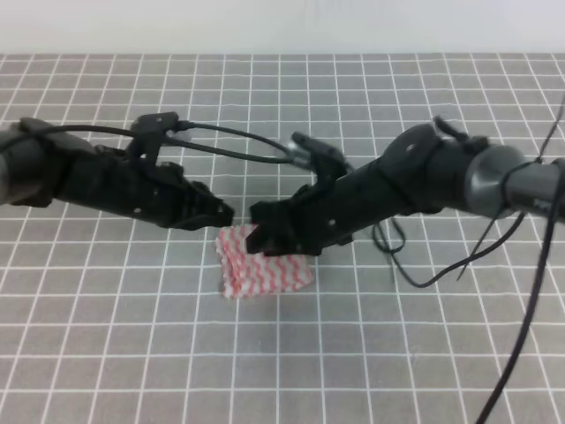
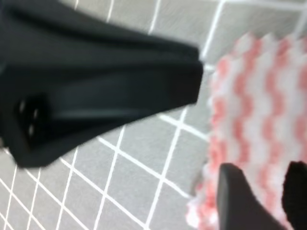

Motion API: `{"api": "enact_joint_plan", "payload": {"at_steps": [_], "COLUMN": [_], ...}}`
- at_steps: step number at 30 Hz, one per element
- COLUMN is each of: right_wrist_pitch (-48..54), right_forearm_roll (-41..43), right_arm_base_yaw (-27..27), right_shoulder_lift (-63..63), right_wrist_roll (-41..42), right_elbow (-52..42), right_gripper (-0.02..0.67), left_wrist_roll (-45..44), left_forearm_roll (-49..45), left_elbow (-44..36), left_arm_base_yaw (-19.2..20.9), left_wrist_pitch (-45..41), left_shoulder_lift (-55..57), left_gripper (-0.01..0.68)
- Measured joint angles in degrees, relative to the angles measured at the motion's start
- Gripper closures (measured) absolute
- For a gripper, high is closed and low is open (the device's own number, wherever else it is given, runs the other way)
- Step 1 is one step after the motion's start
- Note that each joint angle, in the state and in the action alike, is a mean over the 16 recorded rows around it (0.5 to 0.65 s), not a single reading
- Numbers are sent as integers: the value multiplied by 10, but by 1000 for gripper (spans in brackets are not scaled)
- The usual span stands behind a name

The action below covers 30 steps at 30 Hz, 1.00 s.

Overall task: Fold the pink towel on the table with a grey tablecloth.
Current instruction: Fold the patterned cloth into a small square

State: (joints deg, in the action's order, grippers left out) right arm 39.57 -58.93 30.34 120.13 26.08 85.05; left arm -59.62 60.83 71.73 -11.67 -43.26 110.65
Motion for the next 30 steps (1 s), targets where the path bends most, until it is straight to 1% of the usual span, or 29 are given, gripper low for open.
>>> {"api": "enact_joint_plan", "payload": {"at_steps": [4,7,13,16,22,30], "right_wrist_pitch": [17,30,47,52,58,69], "right_forearm_roll": [22,43,94,112,136,147], "right_arm_base_yaw": [-15,-24,-33,-34,-34,-34], "right_shoulder_lift": [-5,-9,-15,-16,-16,-16], "right_wrist_roll": [-1,-6,-23,-31,-44,-46], "right_elbow": [1,2,4,5,4,5], "right_gripper": [523,573,642,657,663,664], "left_wrist_roll": [-8,4,55,88,149,192], "left_forearm_roll": [10,-5,-76,-121,-205,-262], "left_elbow": [0,0,0,0,0,2], "left_arm_base_yaw": [-22,-40,-66,-72,-73,-73], "left_wrist_pitch": [-8,-9,-4,0,11,26], "left_shoulder_lift": [1,1,1,2,2,-8], "left_gripper": [672,672,672,672,672,672]}}
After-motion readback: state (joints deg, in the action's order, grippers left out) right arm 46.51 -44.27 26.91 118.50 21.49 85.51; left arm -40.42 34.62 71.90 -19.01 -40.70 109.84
